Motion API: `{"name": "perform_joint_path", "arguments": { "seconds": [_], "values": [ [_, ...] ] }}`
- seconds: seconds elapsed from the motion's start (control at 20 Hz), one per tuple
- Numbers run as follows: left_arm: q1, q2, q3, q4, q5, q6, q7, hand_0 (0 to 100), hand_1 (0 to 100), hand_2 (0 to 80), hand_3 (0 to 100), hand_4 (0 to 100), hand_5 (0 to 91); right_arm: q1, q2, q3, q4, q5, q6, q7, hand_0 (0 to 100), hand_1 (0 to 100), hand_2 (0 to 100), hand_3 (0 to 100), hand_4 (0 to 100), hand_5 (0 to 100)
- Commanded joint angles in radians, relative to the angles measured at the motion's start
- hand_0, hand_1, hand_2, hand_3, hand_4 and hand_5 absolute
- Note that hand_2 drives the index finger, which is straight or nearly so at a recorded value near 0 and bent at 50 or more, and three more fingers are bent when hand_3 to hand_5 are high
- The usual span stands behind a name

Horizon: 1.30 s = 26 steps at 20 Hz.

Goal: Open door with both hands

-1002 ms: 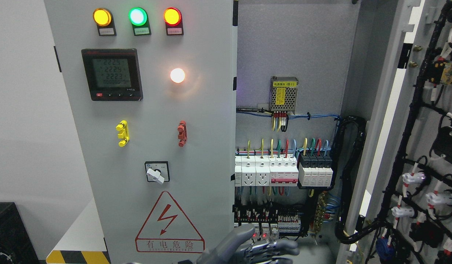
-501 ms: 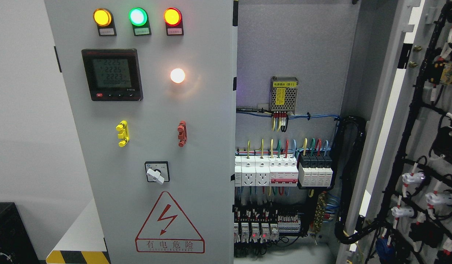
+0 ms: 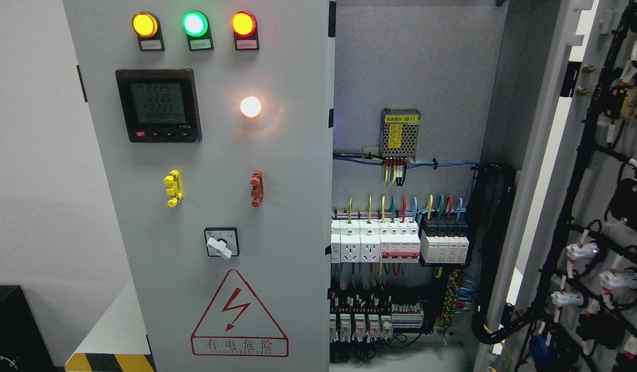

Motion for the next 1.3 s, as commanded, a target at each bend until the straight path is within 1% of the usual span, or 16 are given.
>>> {"name": "perform_joint_path", "arguments": {
  "seconds": [0.0,0.2,0.4,0.5,0.55,0.65,0.75,0.85,0.9,1.0,1.1,1.25],
  "values": [
    [0.097,-0.143,0.087,0.436,-0.046,0.003,-0.009,0,0,0.0,0,0,0.0,-0.021,0.0,-0.031,-0.017,-0.001,0.001,0.005,0,0,0,0,0,0],
    [0.098,-0.242,0.127,0.696,-0.089,0.003,-0.013,0,0,0.0,0,0,0.0,-0.021,0.0,-0.031,-0.017,0.001,0.0,0.005,0,0,0,0,0,0],
    [0.084,-0.318,0.135,0.923,-0.098,-0.005,-0.012,0,0,0.0,0,0,0.0,-0.023,0.0,-0.031,-0.017,0.001,0.0,0.004,0,0,0,0,0,0],
    [0.062,-0.377,0.161,1.076,-0.107,-0.049,-0.012,0,0,0.0,0,0,0.0,-0.023,0.0,-0.031,-0.017,0.001,0.0,0.005,0,0,0,0,0,0],
    [0.048,-0.407,0.162,1.156,-0.122,-0.078,-0.012,0,0,0.0,0,0,0.0,-0.021,0.0,-0.031,-0.017,-0.001,0.001,0.005,0,0,0,0,0,0],
    [0.04,-0.463,0.164,1.283,-0.173,-0.147,-0.013,0,0,0.0,0,0,0.0,-0.021,0.0,-0.031,-0.017,-0.001,0.0,0.005,0,0,0,0,0,0],
    [0.041,-0.483,0.163,1.346,-0.24,-0.231,-0.013,0,0,0.0,0,0,0.0,-0.021,0.0,-0.031,-0.017,0.001,0.001,0.005,0,0,0,0,0,0],
    [0.061,-0.495,0.163,1.373,-0.317,-0.275,-0.013,0,0,0.0,0,0,0.0,-0.021,0.0,-0.031,-0.017,0.001,0.0,0.005,0,0,0,0,0,0],
    [0.069,-0.5,0.163,1.392,-0.345,-0.275,-0.013,0,0,0.0,0,0,0.0,-0.021,0.0,-0.031,-0.017,0.001,0.001,0.005,0,0,0,0,0,0],
    [0.071,-0.512,0.164,1.432,-0.356,-0.278,-0.013,0,0,0.0,0,0,0.0,-0.023,0.0,-0.031,-0.018,-0.001,0.0,0.005,0,0,0,0,0,0],
    [0.071,-0.555,0.166,1.504,-0.357,-0.279,-0.013,0,0,0.0,0,0,0.0,-0.023,0.0,-0.031,-0.017,0.001,0.0,0.005,0,0,0,0,0,0],
    [0.072,-0.595,0.164,1.596,-0.36,-0.281,-0.013,0,0,0.0,0,0,0.0,-0.021,0.0,-0.031,-0.017,-0.001,0.0,0.005,0,0,0,0,0,0]
  ]
}}
